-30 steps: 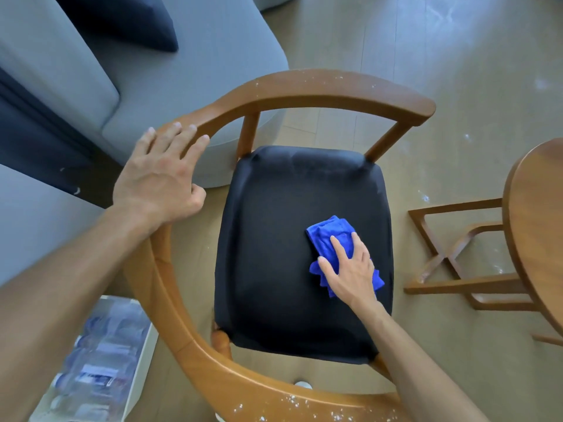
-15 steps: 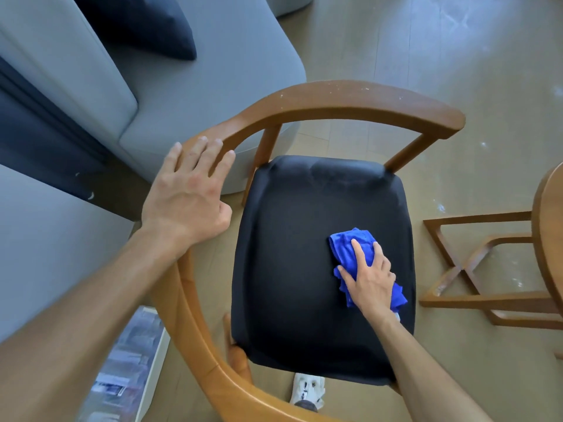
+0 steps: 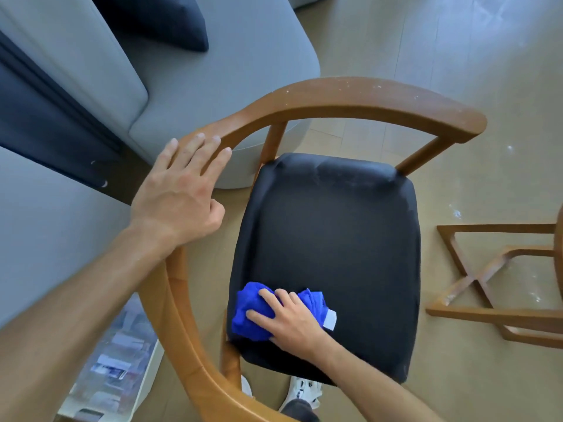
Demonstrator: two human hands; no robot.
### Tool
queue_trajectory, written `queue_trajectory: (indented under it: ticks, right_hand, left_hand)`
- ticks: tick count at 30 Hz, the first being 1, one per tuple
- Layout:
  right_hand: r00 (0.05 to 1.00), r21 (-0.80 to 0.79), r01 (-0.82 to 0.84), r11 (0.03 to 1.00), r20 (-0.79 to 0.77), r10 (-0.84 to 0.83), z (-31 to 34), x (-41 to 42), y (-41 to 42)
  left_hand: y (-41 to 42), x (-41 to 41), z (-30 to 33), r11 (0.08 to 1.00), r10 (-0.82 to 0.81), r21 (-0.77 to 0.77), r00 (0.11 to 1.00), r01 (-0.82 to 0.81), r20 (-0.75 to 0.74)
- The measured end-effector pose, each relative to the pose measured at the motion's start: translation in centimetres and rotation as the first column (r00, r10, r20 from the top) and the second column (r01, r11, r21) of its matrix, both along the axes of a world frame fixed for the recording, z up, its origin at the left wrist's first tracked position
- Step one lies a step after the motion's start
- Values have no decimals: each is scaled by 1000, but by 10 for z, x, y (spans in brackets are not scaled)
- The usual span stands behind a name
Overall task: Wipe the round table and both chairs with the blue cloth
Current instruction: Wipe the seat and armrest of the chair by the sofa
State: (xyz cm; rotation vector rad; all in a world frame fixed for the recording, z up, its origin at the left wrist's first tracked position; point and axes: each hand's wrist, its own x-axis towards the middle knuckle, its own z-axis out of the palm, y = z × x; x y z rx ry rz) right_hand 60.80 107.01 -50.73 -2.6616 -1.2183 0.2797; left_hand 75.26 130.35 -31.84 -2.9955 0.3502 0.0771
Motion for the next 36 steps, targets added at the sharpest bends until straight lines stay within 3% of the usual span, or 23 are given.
queue_trajectory:
  ticks: [2,4,5,7,9,11,12,13,15,18,21,23,25,27,29,31,33,36]
  right_hand:
    - [995,6,-45,999,88,45,3,33,-53]
    - [964,37,214,976,150,-217,7,77,-115]
    - [902,34,402,915,159,-402,9,99,-145]
    - [688,-32,721,693,157,-709,11,136,-181]
    - [441,-64,897,436,117,-890,7,170,-177]
    - [152,-19,988,151,53,-987,2,198,-146]
    - [46,1,999,46,43,-998,0,210,-126]
    - [9,11,1000,10,46,-999,-2,221,-104]
    - [131,12,991,132,56,-990,-3,236,-52]
    - [508,66,858,510,44,-860,-1,230,40]
    - [914,-3,403,915,48,-403,0,196,88]
    - [996,-42,88,995,34,-86,-2,198,67]
    - [985,31,157,987,64,-159,0,224,19]
    - [891,51,438,898,112,-440,-3,252,-48]
    - [706,20,700,714,128,-696,-2,264,-126]
    - [465,-4,885,466,88,-881,1,258,-176]
    - [279,11,960,281,86,-956,-2,254,-179]
    - [79,32,996,80,50,-996,-5,267,-126]
  left_hand:
    - [-1,0,1,1000,0,-5,1000,0,-2]
    - [-2,0,2,1000,0,3,1000,0,-2]
    - [-2,0,2,1000,-1,6,1000,1,1]
    - [-4,-1,1,1000,-5,8,1000,5,0]
    - [-4,0,1,1000,-1,4,1000,1,3]
    - [-3,0,1,1000,-5,0,1000,5,10]
    - [-3,1,0,1000,-7,-2,1000,7,9]
    - [-3,2,0,1000,-9,-3,1000,9,5]
    - [-4,3,1,1000,-6,0,1000,6,-7]
    - [-4,2,2,1000,3,4,1000,-3,-15]
    - [-4,2,4,1000,9,12,999,-9,-34]
    - [-4,2,5,1000,8,15,999,-8,-47]
    - [-3,1,5,1000,16,18,998,-14,-59]
    - [-3,2,6,1000,17,16,998,-16,-63]
    - [-4,3,4,1000,16,12,998,-15,-67]
    - [-3,2,3,1000,14,4,998,-14,-68]
    - [-2,2,3,1000,5,2,998,-5,-66]
    - [-2,3,3,1000,-1,-4,998,1,-61]
